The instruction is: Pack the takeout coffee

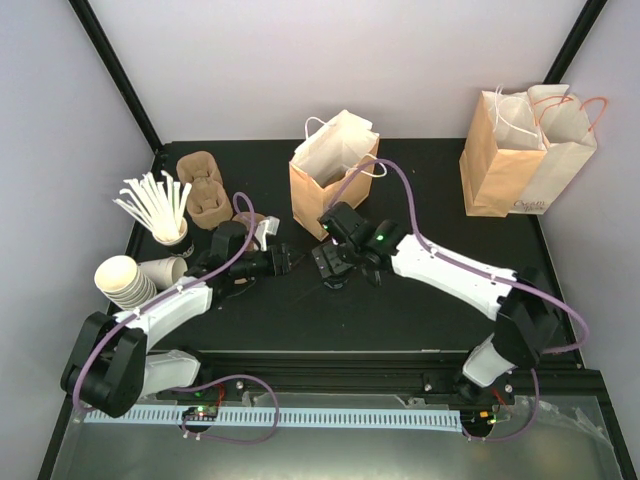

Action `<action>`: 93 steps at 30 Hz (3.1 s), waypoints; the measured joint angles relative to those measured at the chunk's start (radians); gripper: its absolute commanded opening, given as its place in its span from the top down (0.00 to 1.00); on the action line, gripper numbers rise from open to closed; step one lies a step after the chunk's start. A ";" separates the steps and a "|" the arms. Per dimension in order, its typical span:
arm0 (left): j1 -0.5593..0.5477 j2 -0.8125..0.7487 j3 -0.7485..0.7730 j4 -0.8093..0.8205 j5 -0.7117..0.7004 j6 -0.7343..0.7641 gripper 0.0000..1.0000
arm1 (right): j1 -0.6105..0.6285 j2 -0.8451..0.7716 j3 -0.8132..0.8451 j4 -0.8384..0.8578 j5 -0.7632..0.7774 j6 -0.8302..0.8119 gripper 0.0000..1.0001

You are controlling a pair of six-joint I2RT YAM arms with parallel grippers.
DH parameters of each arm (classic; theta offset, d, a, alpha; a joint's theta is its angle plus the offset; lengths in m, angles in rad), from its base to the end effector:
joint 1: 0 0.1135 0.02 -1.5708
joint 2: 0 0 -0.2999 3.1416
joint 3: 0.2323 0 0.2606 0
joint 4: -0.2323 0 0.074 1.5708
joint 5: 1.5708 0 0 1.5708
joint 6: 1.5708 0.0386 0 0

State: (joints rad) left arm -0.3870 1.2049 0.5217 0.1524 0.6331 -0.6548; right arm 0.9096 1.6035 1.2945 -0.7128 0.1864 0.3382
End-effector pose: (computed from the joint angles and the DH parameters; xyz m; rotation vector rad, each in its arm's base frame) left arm 0.2117 -0.1109 0.2268 0.1161 2.2524 -1.2614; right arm 0.2194 0.2703 0.2978 -0.6622 2.4955 0.2288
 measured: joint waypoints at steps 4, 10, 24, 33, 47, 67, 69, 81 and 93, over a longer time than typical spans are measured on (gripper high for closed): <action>0.001 0.000 0.015 -0.023 0.000 0.027 0.39 | 0.000 -0.099 -0.043 0.035 0.013 0.003 0.00; 0.004 -0.005 0.031 -0.057 -0.002 0.079 0.31 | 0.000 -0.292 -0.169 0.135 0.063 0.034 0.00; 0.019 -0.227 0.007 -0.097 -0.079 0.139 0.01 | -0.003 -0.416 -0.313 0.335 0.055 0.052 0.00; 0.072 -0.130 -0.004 -0.077 -0.035 0.121 0.04 | -0.188 -0.489 -0.457 0.486 -0.185 0.164 0.02; 0.074 0.109 0.002 0.111 0.136 0.068 0.30 | -0.308 -0.439 -0.577 0.536 -0.472 0.230 0.32; 0.051 0.343 0.040 0.321 0.227 -0.047 0.47 | -0.310 -0.208 -0.592 0.901 -0.769 0.481 0.99; 0.051 0.362 0.048 0.327 0.229 -0.056 0.50 | -0.309 -0.180 -0.584 0.923 -0.778 0.500 0.99; 0.047 0.421 0.080 0.354 0.246 -0.073 0.50 | -0.304 -0.068 -0.544 0.975 -0.792 0.563 0.99; 0.029 0.460 0.084 0.378 0.266 -0.084 0.53 | -0.304 -0.010 -0.502 0.945 -0.776 0.583 0.99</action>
State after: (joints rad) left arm -0.3580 1.6646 0.6052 0.5301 0.8989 -0.7391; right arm 0.6056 1.5932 0.7925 0.2317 -0.5900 0.9207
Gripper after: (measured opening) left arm 0.476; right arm 0.020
